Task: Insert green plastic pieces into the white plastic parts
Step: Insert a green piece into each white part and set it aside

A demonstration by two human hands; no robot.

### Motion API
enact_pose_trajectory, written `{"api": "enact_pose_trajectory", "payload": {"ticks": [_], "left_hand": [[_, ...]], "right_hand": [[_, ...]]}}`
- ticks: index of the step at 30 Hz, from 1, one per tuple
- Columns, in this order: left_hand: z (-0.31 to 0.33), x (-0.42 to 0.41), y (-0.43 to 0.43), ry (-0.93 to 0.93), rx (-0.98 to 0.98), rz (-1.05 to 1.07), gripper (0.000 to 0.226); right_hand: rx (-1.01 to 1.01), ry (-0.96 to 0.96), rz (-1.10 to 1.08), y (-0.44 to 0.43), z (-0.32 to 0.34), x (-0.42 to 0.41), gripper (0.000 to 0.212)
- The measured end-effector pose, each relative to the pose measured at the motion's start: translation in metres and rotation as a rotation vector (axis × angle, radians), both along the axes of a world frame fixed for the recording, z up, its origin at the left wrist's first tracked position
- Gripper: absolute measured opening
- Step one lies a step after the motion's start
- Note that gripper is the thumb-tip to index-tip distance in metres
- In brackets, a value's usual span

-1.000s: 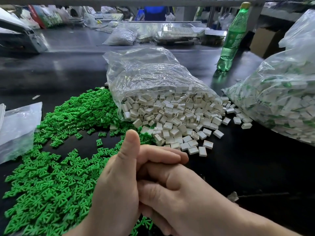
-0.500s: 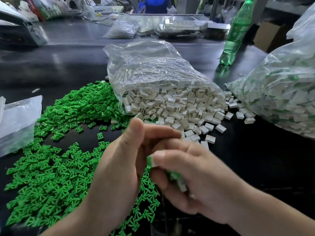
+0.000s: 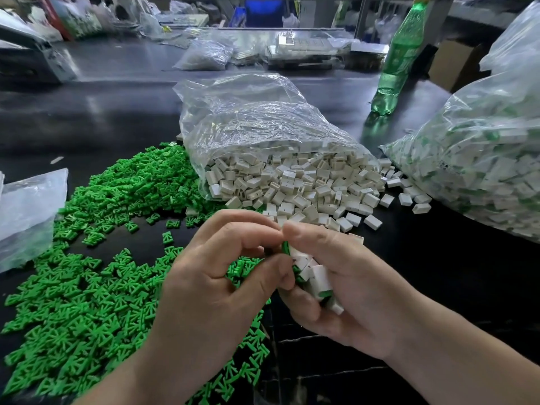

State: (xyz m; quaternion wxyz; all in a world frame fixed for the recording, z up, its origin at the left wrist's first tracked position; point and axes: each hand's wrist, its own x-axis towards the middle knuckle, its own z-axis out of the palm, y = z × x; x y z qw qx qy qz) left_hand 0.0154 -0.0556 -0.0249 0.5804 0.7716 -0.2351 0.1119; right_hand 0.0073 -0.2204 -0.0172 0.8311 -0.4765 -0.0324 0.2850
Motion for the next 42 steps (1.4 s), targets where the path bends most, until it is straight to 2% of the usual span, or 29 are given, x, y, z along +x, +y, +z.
{"api": "enact_pose_trajectory", "payload": {"ticks": [2, 4, 6, 9, 11, 14, 19, 24, 26, 31, 33, 36, 39, 42], "left_hand": [[-0.001, 0.002, 0.001, -0.006, 0.083, 0.024, 0.031], [-0.004, 0.004, 0.002, -0.024, 0.214, 0.043, 0.038], [-0.007, 0.008, 0.003, -0.060, 0.460, -0.002, 0.049], [-0.019, 0.015, 0.003, -0.188, 0.893, -0.128, 0.065], [-0.023, 0.016, 0.004, -0.217, 1.033, -0.168, 0.067], [-0.018, 0.015, 0.004, -0.271, 1.053, -0.132, 0.055], [-0.018, 0.018, 0.006, -0.402, 0.859, -0.067, 0.022], [-0.022, 0.019, 0.005, -0.273, 0.890, 0.029, 0.032], [-0.022, 0.019, 0.004, -0.264, 0.887, 0.046, 0.028], [-0.022, 0.018, 0.003, -0.241, 0.882, 0.059, 0.025], [-0.022, 0.017, 0.002, -0.250, 0.916, 0.066, 0.027], [-0.022, 0.015, 0.001, -0.281, 0.921, 0.073, 0.028], [-0.020, 0.015, 0.001, -0.231, 0.891, 0.084, 0.025], [-0.019, 0.015, 0.000, -0.195, 0.884, 0.100, 0.019]], "right_hand": [[0.033, -0.013, -0.013, -0.003, -0.002, 0.004, 0.034], [0.136, -0.022, -0.048, -0.010, 0.002, 0.009, 0.021], [0.247, -0.013, -0.144, -0.021, 0.008, 0.015, 0.013], [0.317, -0.032, -0.236, -0.033, 0.011, 0.020, 0.012], [0.300, -0.018, -0.260, -0.034, 0.009, 0.020, 0.017], [0.169, 0.043, -0.318, -0.033, 0.003, 0.020, 0.019], [0.043, 0.104, -0.351, -0.031, 0.002, 0.020, 0.018], [-0.018, 0.079, -0.321, -0.030, 0.001, 0.019, 0.012], [-0.062, 0.047, -0.315, -0.029, 0.000, 0.018, 0.011], [-0.460, -0.149, -0.283, -0.023, -0.004, 0.014, 0.012], [-0.651, -0.234, -0.244, -0.020, -0.005, 0.011, 0.006], [-1.048, -0.401, -0.220, -0.020, -0.009, 0.009, 0.009], [-1.394, -0.585, -0.127, -0.019, -0.011, 0.008, 0.013], [-1.512, -0.713, -0.054, -0.016, -0.013, 0.008, 0.014]]}}
